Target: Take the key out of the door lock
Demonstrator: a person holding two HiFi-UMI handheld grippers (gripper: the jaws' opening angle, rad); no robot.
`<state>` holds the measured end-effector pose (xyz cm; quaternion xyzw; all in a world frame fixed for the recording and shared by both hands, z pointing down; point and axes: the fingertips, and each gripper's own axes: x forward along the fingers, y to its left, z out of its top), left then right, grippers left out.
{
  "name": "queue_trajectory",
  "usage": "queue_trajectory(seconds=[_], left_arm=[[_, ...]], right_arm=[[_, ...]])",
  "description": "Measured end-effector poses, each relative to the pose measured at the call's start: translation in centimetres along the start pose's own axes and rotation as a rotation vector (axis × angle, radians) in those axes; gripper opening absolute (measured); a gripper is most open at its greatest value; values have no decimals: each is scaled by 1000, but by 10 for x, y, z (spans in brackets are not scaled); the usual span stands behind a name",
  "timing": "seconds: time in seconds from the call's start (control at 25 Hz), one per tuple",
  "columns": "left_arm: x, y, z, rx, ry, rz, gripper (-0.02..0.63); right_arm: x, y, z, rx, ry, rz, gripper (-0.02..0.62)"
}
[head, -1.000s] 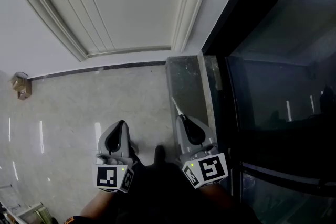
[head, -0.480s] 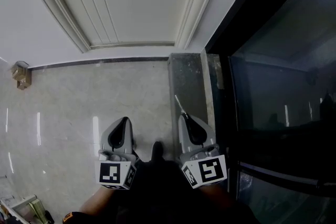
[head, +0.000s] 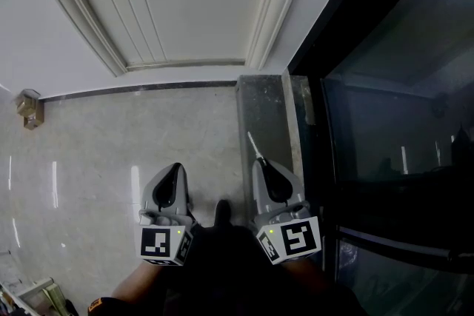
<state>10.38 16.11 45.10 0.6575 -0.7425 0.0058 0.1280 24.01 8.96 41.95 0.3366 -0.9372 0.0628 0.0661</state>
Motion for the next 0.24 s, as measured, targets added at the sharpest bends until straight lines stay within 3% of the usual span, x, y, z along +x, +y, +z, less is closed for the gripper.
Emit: queue_trajectory(seconds=[0.24], left_arm=[[-1,0,-2,-23,15,14,18]], right_arm=[[-2,0,1,5,-4,-1,-2]])
